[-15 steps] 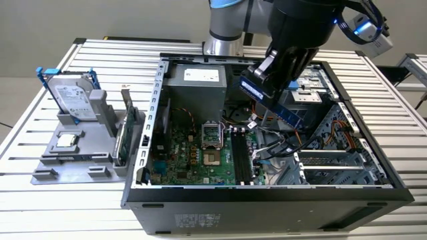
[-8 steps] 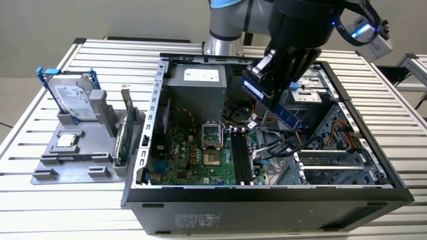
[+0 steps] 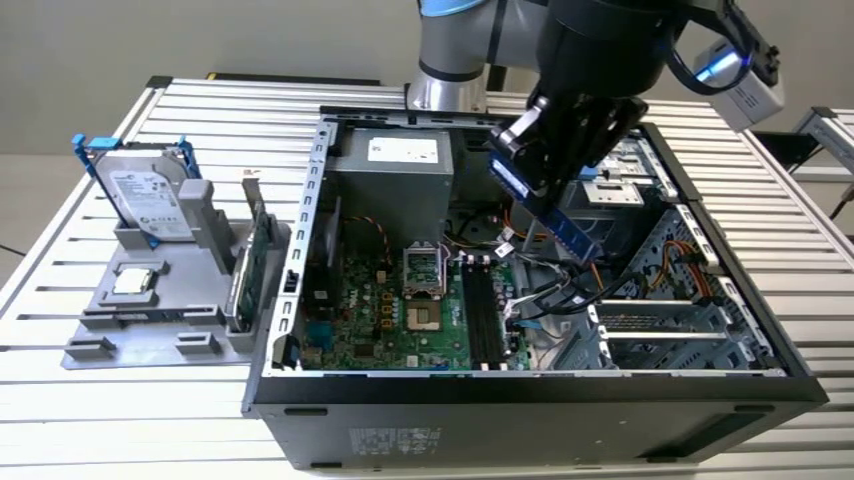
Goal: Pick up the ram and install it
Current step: 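Insert the ram into the slot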
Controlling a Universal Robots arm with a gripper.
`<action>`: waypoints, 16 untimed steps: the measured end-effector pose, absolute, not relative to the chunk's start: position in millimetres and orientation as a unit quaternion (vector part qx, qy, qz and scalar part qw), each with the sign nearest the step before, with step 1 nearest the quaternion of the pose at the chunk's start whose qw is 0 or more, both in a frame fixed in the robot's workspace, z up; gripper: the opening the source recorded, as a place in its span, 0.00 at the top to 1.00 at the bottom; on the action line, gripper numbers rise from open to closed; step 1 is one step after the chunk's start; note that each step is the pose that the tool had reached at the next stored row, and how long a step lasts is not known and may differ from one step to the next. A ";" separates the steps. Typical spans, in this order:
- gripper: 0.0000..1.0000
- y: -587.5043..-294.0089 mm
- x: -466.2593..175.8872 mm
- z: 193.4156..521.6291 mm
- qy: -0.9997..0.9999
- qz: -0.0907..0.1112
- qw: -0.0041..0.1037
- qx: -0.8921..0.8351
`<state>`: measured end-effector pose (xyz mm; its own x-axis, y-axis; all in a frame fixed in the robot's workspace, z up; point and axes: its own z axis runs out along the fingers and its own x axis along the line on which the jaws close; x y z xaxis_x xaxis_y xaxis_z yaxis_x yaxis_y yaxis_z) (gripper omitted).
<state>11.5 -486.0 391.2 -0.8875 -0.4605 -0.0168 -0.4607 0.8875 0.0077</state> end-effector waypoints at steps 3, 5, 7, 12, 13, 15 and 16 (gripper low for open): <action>1.00 -486.0 11.7 391.1 0.975 0.006 0.007 -0.221; 1.00 -486.0 11.8 391.0 0.978 0.006 0.007 -0.210; 1.00 -486.0 12.0 390.9 0.980 0.005 0.007 -0.200; 1.00 -486.0 12.3 390.6 0.985 0.005 0.008 -0.172; 1.00 -486.0 12.4 390.6 0.986 0.005 0.008 -0.167; 1.00 -486.0 12.4 390.5 0.988 0.005 0.008 -0.156; 1.00 -486.0 12.5 390.5 0.989 0.005 0.008 -0.151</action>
<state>12.5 -486.0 390.5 -0.9546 -0.2975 -0.0168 -0.2977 0.9546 0.0077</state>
